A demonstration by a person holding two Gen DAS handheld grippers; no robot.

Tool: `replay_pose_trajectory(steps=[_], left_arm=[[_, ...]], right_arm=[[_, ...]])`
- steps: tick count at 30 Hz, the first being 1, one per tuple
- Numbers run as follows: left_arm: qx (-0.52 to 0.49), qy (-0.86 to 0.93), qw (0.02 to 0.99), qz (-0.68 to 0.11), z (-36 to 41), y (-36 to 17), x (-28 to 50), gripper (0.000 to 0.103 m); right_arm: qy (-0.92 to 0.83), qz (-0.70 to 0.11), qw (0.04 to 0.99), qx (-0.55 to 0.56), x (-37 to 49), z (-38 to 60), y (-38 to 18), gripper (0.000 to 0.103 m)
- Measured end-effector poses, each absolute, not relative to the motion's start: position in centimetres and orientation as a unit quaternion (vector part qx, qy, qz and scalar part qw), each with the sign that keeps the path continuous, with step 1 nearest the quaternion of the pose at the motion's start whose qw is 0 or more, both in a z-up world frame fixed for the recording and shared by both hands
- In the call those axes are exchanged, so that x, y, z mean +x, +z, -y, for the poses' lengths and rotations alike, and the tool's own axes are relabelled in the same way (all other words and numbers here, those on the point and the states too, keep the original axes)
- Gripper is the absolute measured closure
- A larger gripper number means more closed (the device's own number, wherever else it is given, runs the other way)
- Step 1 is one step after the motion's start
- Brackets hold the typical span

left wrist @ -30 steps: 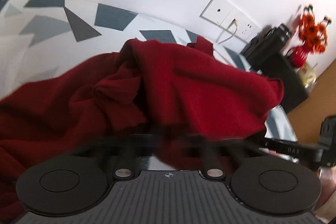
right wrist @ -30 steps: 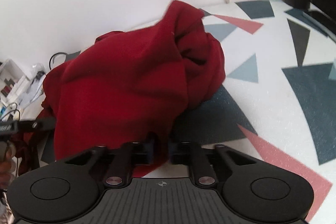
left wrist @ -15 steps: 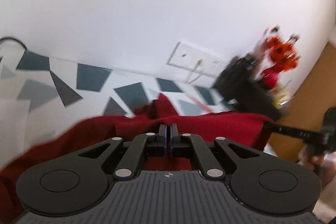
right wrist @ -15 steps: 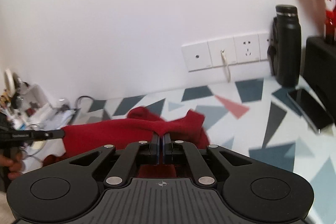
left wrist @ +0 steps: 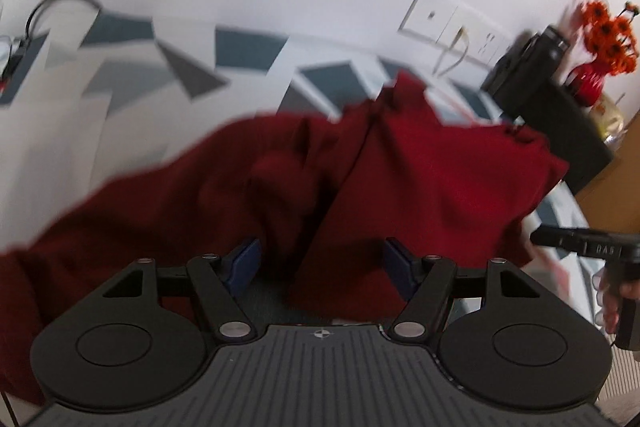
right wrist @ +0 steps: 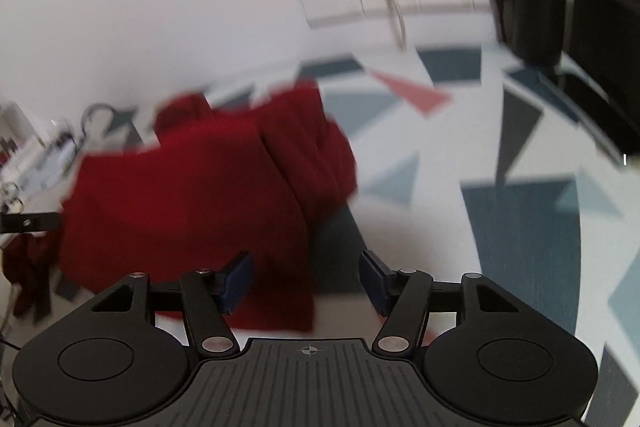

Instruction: Fold clothes

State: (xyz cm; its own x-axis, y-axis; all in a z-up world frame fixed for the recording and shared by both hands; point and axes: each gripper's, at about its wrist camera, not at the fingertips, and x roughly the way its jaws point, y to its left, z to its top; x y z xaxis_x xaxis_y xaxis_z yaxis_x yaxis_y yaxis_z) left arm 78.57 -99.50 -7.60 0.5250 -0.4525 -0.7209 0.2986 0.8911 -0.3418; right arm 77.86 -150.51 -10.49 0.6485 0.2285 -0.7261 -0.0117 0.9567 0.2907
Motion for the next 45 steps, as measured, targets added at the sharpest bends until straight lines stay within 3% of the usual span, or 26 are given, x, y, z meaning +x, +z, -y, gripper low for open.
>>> replay_pose_trajectory(steps=[4, 5, 6, 7, 8, 9, 12, 19, 30, 45], left_arm=[[-0.08, -0.223, 0.874, -0.425, 100.8, -7.8, 78.1, 0.035], [-0.076, -0.226, 0.874, -0.424, 101.0, -7.8, 78.1, 0.037], [-0.075, -0.227, 0.873, -0.425, 101.1, -7.9, 78.0, 0.053], [-0.077, -0.227, 0.871, -0.429, 101.1, -7.9, 77.9, 0.08], [-0.084, -0.227, 0.868, -0.434, 100.8, -8.0, 77.9, 0.093], [-0.09, -0.227, 0.865, -0.437, 100.6, -7.9, 77.7, 0.094], [-0.094, -0.23, 0.869, -0.428, 99.8, -6.7, 76.0, 0.095], [-0.134, -0.217, 0.871, -0.421, 99.6, -4.8, 70.4, 0.095], [-0.223, -0.209, 0.872, -0.382, 100.9, -3.8, 62.6, 0.095], [-0.218, -0.39, 0.82, -0.358, 95.1, -2.7, 53.7, 0.096]], right_arm=[[0.075, -0.418, 0.897, 0.124, 78.8, 148.9, -12.0, 0.052], [0.077, -0.422, 0.895, 0.119, 79.1, 148.3, -12.3, 0.057], [0.079, -0.423, 0.896, 0.109, 79.2, 147.9, -12.4, 0.065], [0.081, -0.423, 0.897, 0.099, 79.2, 147.6, -12.4, 0.072], [0.082, -0.426, 0.896, 0.096, 79.1, 147.5, -12.3, 0.088], [0.082, -0.43, 0.894, 0.096, 79.0, 147.5, -12.1, 0.095], [0.096, -0.411, 0.9, 0.111, 77.5, 148.0, -10.3, 0.097], [0.137, -0.373, 0.909, 0.127, 73.4, 149.3, -5.9, 0.098], [0.206, -0.403, 0.882, 0.133, 69.8, 150.4, -5.4, 0.098], [0.062, -0.344, 0.917, 0.192, 52.7, 146.1, -2.5, 0.099]])
